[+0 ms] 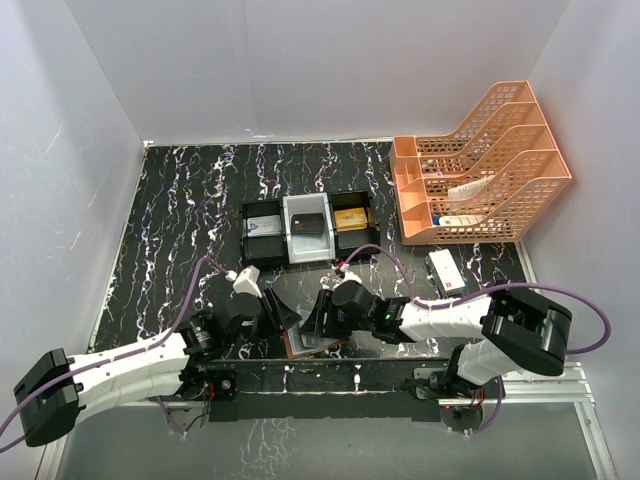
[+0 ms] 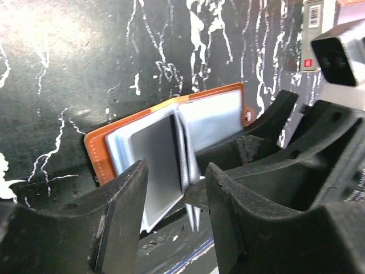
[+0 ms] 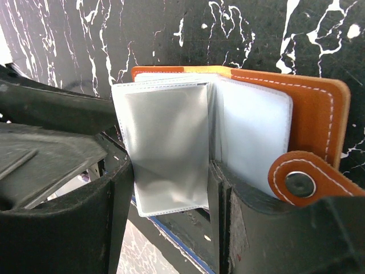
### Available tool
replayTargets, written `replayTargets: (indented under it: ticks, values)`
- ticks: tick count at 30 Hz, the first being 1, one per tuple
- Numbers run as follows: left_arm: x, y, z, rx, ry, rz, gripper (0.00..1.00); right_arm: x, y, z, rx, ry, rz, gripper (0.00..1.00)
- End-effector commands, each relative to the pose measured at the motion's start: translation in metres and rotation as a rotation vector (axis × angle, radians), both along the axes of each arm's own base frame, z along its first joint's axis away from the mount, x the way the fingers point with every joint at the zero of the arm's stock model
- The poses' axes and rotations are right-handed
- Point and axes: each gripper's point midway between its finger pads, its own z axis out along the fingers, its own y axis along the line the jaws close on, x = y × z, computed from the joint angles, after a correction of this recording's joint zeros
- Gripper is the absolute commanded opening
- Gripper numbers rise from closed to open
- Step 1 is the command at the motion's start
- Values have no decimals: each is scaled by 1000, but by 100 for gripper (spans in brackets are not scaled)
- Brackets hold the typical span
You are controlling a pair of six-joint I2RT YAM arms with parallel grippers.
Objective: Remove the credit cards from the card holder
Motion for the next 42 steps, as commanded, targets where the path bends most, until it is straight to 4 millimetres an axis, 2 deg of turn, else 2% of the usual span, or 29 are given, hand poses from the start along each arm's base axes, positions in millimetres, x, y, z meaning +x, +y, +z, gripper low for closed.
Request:
replayTargets:
  ticks: [1, 8, 19, 24, 34, 42]
  values:
    - [2, -2, -3, -28, 4, 18, 43, 1, -12, -18, -62, 2, -40, 49]
    - [7, 0, -1, -55, -20, 49, 42, 1, -13, -14, -38, -10, -39, 49]
    - [3, 17, -19, -30, 1, 96, 40, 1, -15, -14, -47, -18, -37, 49]
    - [4, 7, -13, -115, -34, 74, 43, 2, -15, -12, -51, -33, -27, 49]
    - [6, -3, -8, -140, -52, 46, 48, 1, -16, -12, -57, -35, -19, 49]
    - [8, 2, -13, -101, -34, 73, 48, 1, -16, -12, -54, -33, -20, 49]
